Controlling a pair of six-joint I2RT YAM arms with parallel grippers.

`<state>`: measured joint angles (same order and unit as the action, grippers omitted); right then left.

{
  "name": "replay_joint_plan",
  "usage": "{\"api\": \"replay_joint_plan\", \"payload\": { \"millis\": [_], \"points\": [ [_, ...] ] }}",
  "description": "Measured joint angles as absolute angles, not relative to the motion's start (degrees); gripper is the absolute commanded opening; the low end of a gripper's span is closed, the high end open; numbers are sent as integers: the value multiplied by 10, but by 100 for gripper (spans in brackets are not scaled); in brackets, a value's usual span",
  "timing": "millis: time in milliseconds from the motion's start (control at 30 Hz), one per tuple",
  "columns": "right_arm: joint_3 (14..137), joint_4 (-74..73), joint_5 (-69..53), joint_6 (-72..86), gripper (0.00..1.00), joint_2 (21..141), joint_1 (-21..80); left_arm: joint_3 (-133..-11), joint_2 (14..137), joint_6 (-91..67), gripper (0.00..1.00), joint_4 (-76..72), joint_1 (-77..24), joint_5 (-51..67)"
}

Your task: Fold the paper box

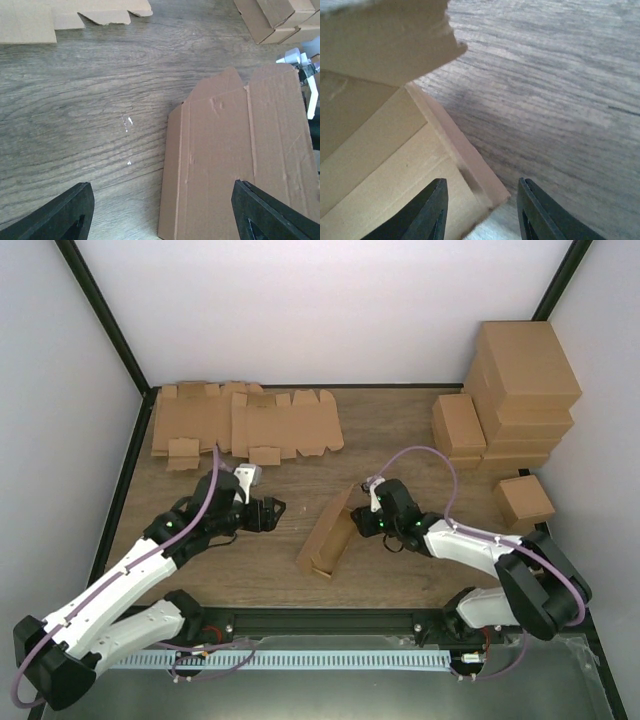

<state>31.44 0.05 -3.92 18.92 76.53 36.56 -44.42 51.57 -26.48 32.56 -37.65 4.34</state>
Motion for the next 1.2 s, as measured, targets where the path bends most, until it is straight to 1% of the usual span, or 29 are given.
{"api": "replay_joint_plan", "payload": {
  "millis": [67,233,467,733,900,1067,1200],
  "points": [
    [294,14,-43,193,40,751,366,-444,513,-267,83,325,-376,54],
    [264,37,-53,198,40,716,366,-438,512,-269,85,318,-381,126],
    [270,64,-55,197,37,762,366,-438,514,-278,85,318,-419,166],
    [298,81,-53,183,36,798,366,-446,512,-284,86,326,-428,159],
    [307,98,-53,166,26,812,366,-466,513,-281,86,338,-428,146],
    [318,108,-56,159,23,829,366,-494,517,-272,86,357,-428,130],
    [318,110,-57,159,15,829,366,-510,518,-267,86,370,-428,119]
  ]
}}
